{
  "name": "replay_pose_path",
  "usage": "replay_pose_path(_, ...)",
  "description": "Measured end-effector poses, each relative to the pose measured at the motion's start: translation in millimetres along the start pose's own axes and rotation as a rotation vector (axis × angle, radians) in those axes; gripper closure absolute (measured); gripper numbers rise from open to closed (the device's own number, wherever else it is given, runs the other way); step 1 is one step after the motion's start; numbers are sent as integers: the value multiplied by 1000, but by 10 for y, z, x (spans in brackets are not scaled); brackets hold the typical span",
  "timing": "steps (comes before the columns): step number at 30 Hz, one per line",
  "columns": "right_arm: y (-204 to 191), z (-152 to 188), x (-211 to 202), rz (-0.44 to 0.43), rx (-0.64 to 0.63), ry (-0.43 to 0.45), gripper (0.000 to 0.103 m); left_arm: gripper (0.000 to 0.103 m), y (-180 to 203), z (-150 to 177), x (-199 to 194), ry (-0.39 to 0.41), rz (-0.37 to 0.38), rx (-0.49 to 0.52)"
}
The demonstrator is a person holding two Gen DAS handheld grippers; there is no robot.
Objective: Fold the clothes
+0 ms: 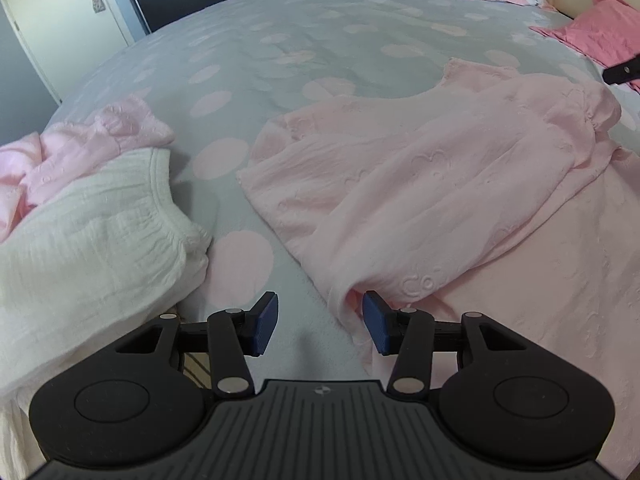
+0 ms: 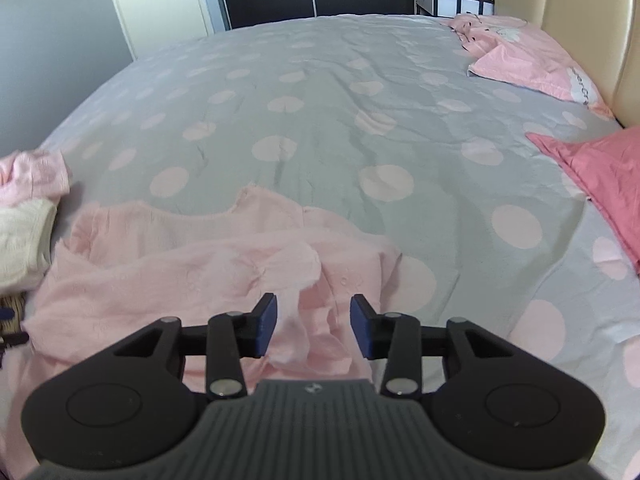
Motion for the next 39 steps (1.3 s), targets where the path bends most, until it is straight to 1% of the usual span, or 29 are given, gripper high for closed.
replay_pose_path(3, 13, -44, 163, -36, 41, -13, 58, 59, 32, -19, 24, 9, 6, 18)
replay_pose_path(6, 12, -34, 317, -60, 72, -50, 59, 59, 73, -26, 70, 7, 4, 47)
replay_pose_path(7, 9, -26, 346, -73, 86, -68, 67, 60, 88, -26, 89, 5, 3, 58)
replay_pose_path(8, 8, -18, 369, -87, 102, -87, 88, 61, 102, -26, 109, 3, 3, 69)
replay_pose_path(9, 6, -10, 392, -101, 117, -106, 97, 64, 113, -25, 128, -1, 6, 77)
replay_pose_path(10, 3, -20, 372, -108, 123, -105, 100, 67, 124, -23, 146, -5, 10, 84)
replay_pose_path(12, -6, -55, 301, -118, 126, -89, 100, 70, 143, -25, 174, -7, 26, 92)
replay_pose_path(17, 70, -233, 42, -116, 160, -2, 101, 71, 246, -35, 256, 14, 48, 148)
replay_pose_path(18, 90, -268, -1, -110, 164, 15, 101, 75, 265, -37, 278, 14, 51, 155)
replay_pose_path(20, 129, -324, -63, -102, 173, 40, 101, 86, 267, -55, 310, 7, 59, 139)
replay_pose_path(21, 145, -335, -62, -101, 177, 40, 101, 93, 259, -67, 316, 6, 63, 125)
replay_pose_path(23, 176, -337, -32, -89, 182, 37, 101, 101, 201, -106, 281, 21, 65, 70)
replay_pose_path(26, 216, -345, 19, -78, 185, 51, 101, 102, -16, -192, 153, 85, 59, -82)
replay_pose_path(29, 216, -416, -50, -108, 185, 132, 101, 103, -251, -245, 7, 159, 53, -214)
replay_pose_path(32, 231, -505, -218, -159, 177, 221, 101, 103, -362, -213, -82, 196, 69, -278)
replay_pose_path(34, 260, -534, -343, -144, 132, 242, 101, 103, -336, -166, -103, 194, 66, -246)
replay_pose_path(36, 330, -505, -400, -124, 97, 211, 101, 103, -298, -110, -96, 172, 79, -212)
replay_pose_path(39, 476, -296, -353, -85, 62, 96, 101, 103, -183, 27, -97, 130, 108, -141)
Point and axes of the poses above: each gripper's, at about its wrist camera, not at the fingertips, and x roughly the way its jaws point, y to its right, z to its underside, the point moved 3 cm from there along x, roughly the way its jaws point, and after that the axes turned 6 degrees about y, right-handed, at the moved point
